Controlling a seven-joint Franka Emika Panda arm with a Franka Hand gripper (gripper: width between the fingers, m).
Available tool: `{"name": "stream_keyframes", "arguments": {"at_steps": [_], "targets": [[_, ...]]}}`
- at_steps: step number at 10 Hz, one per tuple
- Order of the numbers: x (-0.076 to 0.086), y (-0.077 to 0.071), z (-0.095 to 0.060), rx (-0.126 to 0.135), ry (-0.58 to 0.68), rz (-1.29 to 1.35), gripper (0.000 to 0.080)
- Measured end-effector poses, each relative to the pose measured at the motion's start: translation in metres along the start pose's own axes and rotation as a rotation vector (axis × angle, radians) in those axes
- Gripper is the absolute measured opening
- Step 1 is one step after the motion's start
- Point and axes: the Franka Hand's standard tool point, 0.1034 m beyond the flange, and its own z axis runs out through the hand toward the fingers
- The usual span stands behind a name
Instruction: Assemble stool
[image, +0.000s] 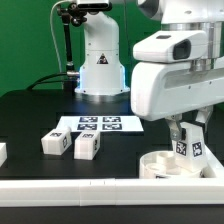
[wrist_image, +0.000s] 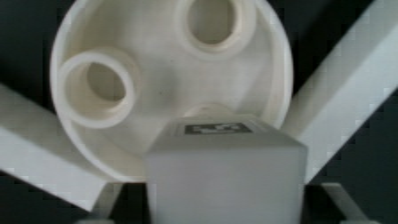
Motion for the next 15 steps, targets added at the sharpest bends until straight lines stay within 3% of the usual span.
{"name": "stream_keyframes", "arguments": {"at_steps": [10, 15], "targets": [[0.003, -0.005, 0.0, 0.021, 0.006, 0.767, 0.034], [0.007, -0.011, 0.0, 0.076, 0.026, 1.291, 0.034]]}}
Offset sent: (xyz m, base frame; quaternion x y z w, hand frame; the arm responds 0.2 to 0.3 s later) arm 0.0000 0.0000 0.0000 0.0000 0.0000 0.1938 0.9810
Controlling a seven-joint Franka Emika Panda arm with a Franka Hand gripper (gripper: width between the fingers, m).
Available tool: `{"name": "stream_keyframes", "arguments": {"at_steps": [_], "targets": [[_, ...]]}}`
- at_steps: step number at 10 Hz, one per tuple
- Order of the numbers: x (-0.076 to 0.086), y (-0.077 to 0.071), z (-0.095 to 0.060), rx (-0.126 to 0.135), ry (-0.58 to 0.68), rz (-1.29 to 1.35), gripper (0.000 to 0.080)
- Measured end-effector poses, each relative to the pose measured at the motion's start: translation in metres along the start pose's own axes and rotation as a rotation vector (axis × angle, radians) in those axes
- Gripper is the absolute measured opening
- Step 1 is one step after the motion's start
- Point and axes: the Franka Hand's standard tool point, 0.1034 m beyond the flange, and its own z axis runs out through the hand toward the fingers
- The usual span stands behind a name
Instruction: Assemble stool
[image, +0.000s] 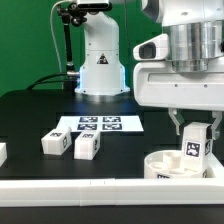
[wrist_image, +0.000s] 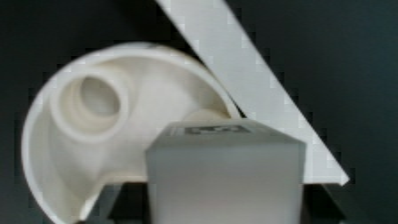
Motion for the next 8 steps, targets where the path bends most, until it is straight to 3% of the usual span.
{"name": "stream_keyframes", "arguments": {"at_steps": [3, 8], "targets": [[-0.002, -0.0021, 0.0003, 0.022, -0.018, 0.266, 0.034], [-0.004, -0.0041, 0.0004, 0.029, -0.037, 0.535, 0.034]]}}
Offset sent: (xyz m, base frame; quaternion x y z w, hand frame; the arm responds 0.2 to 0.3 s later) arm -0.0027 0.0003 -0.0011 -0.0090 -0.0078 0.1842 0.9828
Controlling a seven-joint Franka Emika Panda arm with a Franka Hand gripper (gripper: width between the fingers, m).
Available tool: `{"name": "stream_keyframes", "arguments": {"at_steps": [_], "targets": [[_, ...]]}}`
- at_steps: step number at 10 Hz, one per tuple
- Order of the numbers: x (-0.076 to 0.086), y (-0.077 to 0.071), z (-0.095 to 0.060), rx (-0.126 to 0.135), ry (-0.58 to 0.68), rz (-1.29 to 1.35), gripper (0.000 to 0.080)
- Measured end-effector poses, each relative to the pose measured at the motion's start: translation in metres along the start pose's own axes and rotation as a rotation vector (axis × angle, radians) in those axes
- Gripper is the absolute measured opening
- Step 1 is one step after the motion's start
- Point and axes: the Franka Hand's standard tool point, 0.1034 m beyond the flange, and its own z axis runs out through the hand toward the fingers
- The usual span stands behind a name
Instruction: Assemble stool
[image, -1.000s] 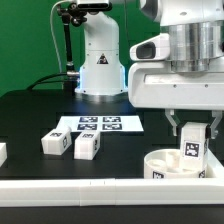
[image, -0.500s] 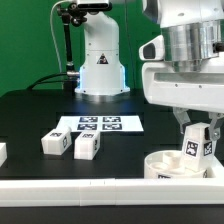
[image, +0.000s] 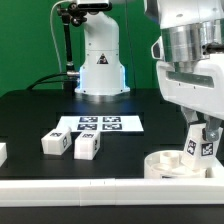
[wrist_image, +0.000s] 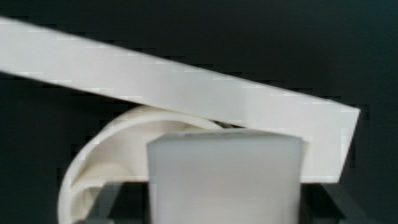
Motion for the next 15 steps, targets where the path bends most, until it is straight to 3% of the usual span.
{"name": "stream_keyframes", "arguments": {"at_steps": [4, 7, 12, 13, 14, 15], "targets": [[-0.0029, -0.0004, 0.0006, 0.006, -0.02, 0.233, 0.034], [-0.0058, -0.0023, 0.0019, 0.054, -0.046, 0.533, 0.034], [-0.0046, -0.0036, 0.0016, 0.064, -0.074, 0.716, 0.034], [-0.0059, -0.0035, 0.0018, 0.064, -0.076, 0.698, 0.0428], [-0.0059, -0.0034, 0.0015, 0.063, -0.075, 0.681, 0.0586], [-0.0062, -0.0016, -0.0015, 0.047, -0.077, 0.596, 0.0586]]}}
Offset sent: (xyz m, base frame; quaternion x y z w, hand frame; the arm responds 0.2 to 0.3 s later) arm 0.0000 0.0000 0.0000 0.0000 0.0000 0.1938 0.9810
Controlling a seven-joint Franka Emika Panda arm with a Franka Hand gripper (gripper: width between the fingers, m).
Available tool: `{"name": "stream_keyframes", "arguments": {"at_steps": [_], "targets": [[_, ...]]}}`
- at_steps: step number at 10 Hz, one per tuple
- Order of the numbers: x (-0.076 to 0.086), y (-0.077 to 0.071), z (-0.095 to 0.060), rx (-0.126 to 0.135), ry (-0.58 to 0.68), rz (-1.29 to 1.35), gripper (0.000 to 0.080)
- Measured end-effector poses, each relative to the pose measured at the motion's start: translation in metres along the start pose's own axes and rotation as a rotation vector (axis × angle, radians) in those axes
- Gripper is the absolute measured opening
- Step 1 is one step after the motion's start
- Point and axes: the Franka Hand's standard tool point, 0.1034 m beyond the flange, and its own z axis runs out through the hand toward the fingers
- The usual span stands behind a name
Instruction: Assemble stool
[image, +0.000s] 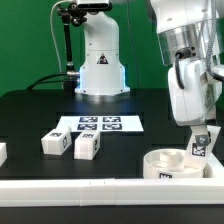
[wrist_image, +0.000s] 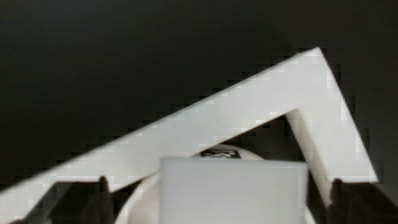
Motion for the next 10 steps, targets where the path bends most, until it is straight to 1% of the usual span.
{"name": "stream_keyframes", "arguments": {"at_steps": [1, 4, 5, 6, 7, 10], "targets": [[0.002, -0.001, -0.005, -0.009, 0.0, -0.062, 0.0639], [0.011, -0.012, -0.02, 0.008, 0.003, -0.271, 0.0649], [0.009, -0.011, -0.027, -0.009, 0.002, -0.315, 0.0649], [0.006, -0.009, -0.031, -0.044, 0.0, -0.332, 0.0649], [0.006, -0.011, -0.03, -0.034, -0.002, -0.325, 0.0649], [0.006, -0.01, -0.029, -0.036, -0.001, -0.326, 0.0649]]}}
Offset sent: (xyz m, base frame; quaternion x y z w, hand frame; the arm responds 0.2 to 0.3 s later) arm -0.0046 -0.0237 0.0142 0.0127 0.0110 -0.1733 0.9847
